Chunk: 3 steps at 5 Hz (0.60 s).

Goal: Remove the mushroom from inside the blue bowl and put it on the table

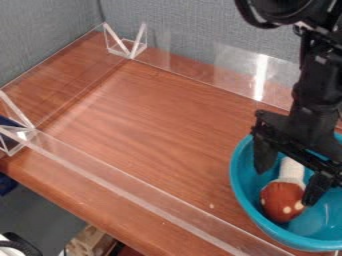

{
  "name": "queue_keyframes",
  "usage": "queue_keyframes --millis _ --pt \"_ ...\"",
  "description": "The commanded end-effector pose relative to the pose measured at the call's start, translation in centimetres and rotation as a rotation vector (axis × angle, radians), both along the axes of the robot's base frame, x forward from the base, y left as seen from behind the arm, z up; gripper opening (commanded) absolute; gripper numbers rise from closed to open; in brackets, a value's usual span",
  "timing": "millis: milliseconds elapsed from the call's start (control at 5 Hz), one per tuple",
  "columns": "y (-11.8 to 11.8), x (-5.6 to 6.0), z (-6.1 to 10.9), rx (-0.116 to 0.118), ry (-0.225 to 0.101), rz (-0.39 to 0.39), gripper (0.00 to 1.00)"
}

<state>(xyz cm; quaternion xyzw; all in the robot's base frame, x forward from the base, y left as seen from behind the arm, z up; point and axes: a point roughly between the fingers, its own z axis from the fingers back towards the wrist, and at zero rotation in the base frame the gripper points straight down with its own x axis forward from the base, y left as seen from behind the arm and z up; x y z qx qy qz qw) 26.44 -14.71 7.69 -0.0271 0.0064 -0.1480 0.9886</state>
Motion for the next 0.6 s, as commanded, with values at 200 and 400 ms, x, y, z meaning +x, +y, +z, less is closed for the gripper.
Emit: queue_keyframes --millis 200,400 --pt "-0.44 -0.33 2.71 -0.044 -0.101 0.004 1.00" --pt "-0.44 -0.58 2.97 -0.053 -0.118 0.014 1.00"
